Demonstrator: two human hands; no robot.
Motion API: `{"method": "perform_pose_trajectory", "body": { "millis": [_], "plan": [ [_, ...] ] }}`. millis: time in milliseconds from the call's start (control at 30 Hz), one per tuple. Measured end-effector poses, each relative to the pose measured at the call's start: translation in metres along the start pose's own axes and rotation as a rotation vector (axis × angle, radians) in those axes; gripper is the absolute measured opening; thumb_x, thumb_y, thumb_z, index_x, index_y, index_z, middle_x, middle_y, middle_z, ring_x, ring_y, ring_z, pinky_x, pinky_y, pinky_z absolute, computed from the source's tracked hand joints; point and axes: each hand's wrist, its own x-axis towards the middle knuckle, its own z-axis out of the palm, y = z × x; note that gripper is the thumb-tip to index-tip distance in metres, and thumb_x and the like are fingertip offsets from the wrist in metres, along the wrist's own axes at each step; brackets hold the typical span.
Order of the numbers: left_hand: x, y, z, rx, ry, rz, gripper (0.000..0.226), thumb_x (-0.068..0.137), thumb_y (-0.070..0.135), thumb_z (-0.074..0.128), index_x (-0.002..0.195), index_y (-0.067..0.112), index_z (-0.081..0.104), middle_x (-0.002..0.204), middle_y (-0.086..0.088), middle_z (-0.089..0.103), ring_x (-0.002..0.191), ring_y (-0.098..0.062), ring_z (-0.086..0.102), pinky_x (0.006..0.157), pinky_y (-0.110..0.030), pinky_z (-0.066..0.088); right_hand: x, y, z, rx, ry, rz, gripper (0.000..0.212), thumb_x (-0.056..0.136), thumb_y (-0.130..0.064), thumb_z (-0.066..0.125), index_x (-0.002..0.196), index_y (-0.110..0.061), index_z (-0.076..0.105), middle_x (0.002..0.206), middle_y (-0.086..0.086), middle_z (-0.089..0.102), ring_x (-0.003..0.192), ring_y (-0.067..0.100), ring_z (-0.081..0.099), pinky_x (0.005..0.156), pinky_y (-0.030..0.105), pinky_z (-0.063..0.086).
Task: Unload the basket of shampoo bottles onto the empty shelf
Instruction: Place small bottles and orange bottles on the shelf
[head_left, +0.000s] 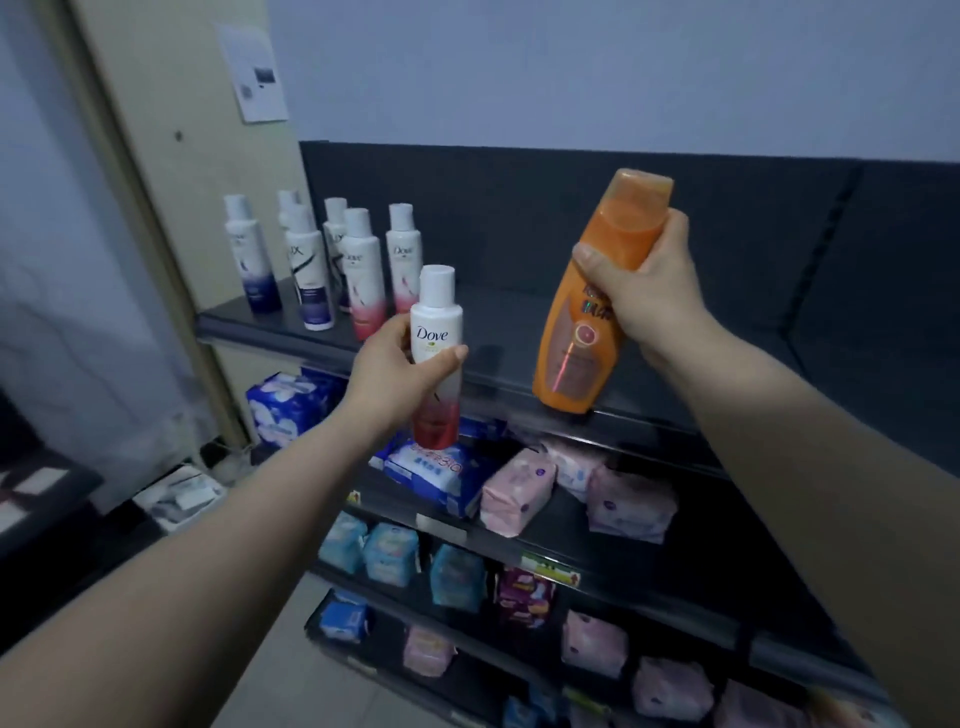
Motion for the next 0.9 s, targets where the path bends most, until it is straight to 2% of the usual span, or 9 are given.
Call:
{"method": "perform_pose_trajectory", "body": {
  "millis": [100, 200, 300, 433, 533, 667, 733, 800, 900],
  "plan": [
    [0.021, -0.008, -0.01, -0.009, 0.056, -0.025, 0.033, 0.079, 0.022, 0.078, 0.108, 0.02, 0.062, 0.104, -0.002, 0.071, 0.099, -0.02, 0.067, 0.09, -0.048, 0.054, 0.033, 0.01, 0.029, -0.008, -0.072, -0.003, 0.054, 0.077, -0.037, 0.073, 0.115, -0.031, 0.035, 0.108, -0.011, 0.055, 0.094, 0.003, 0.059, 0.074, 0.026, 0.049],
    [0.041, -0.013, -0.016, -0.004, 0.091, -0.035, 0.039, 0.079, 0.02, 0.078, 0.115, 0.013, 0.062, 0.107, -0.005, 0.071, 0.101, -0.022, 0.067, 0.091, -0.049, 0.053, 0.06, 0.024, 0.057, 0.0, -0.117, 0.011, 0.053, 0.079, -0.034, 0.072, 0.116, -0.03, 0.034, 0.106, -0.011, 0.053, 0.093, 0.003, 0.057, 0.074, 0.028, 0.049],
    [0.056, -0.016, -0.019, 0.004, 0.128, -0.027, 0.038, 0.08, 0.017, 0.078, 0.113, 0.011, 0.062, 0.107, -0.007, 0.071, 0.103, -0.024, 0.066, 0.092, -0.05, 0.052, 0.078, 0.035, 0.085, -0.004, -0.157, 0.016, 0.054, 0.079, -0.031, 0.073, 0.117, -0.027, 0.034, 0.104, -0.011, 0.052, 0.092, 0.005, 0.057, 0.081, 0.033, 0.052],
    [0.067, -0.019, -0.021, 0.009, 0.148, -0.018, 0.05, 0.07, 0.033, 0.079, 0.113, 0.014, 0.062, 0.106, -0.002, 0.071, 0.1, -0.019, 0.067, 0.09, -0.048, 0.054, 0.09, 0.048, 0.111, -0.039, -0.192, -0.005, 0.056, 0.077, -0.033, 0.076, 0.114, -0.028, 0.034, 0.102, -0.014, 0.052, 0.093, 0.007, 0.058, 0.085, 0.035, 0.051],
    [0.073, -0.021, -0.022, -0.002, 0.154, -0.02, 0.054, 0.066, 0.038, 0.078, 0.113, 0.016, 0.063, 0.104, 0.002, 0.072, 0.098, -0.015, 0.068, 0.088, -0.044, 0.056, 0.093, 0.051, 0.12, -0.079, -0.203, -0.023, 0.06, 0.075, -0.035, 0.077, 0.117, -0.024, 0.036, 0.111, -0.006, 0.054, 0.102, 0.016, 0.058, 0.088, 0.036, 0.048],
    [0.086, -0.018, -0.023, -0.017, 0.154, 0.0, 0.039, 0.069, 0.034, 0.079, 0.104, 0.025, 0.063, 0.102, 0.003, 0.073, 0.097, -0.014, 0.069, 0.086, -0.042, 0.057, 0.098, 0.045, 0.119, -0.171, -0.212, -0.047, 0.068, 0.074, -0.042, 0.076, 0.126, -0.021, 0.036, 0.124, 0.0, 0.05, 0.116, 0.021, 0.051, 0.096, 0.035, 0.042],
    [0.094, -0.011, -0.024, -0.017, 0.141, 0.023, 0.033, 0.074, 0.028, 0.08, 0.102, 0.027, 0.063, 0.103, 0.003, 0.073, 0.098, -0.015, 0.069, 0.088, -0.044, 0.056, 0.1, 0.033, 0.112, -0.303, -0.13, -0.199, 0.077, 0.077, -0.045, 0.071, 0.139, -0.019, 0.033, 0.136, 0.004, 0.043, 0.129, 0.024, 0.039, 0.106, 0.037, 0.033],
    [0.103, -0.001, -0.026, -0.014, 0.124, 0.055, 0.039, 0.073, 0.03, 0.079, 0.108, 0.022, 0.063, 0.105, 0.0, 0.073, 0.1, -0.018, 0.068, 0.089, -0.047, 0.055, 0.102, 0.006, 0.107, -0.342, -0.076, -0.472, 0.071, 0.083, -0.041, 0.065, 0.143, -0.016, 0.035, 0.138, 0.006, 0.044, 0.13, 0.025, 0.035, 0.109, 0.037, 0.027],
    [0.12, 0.02, -0.029, -0.004, 0.126, 0.13, 0.053, 0.067, 0.039, 0.078, 0.112, 0.015, 0.062, 0.102, -0.001, 0.073, 0.096, -0.019, 0.069, 0.086, -0.047, 0.056, 0.113, -0.042, 0.112, -0.437, -0.298, -0.776, 0.051, 0.089, -0.036, 0.058, 0.135, -0.015, 0.049, 0.126, 0.005, 0.057, 0.119, 0.025, 0.046, 0.099, 0.032, 0.032]
  ]
}}
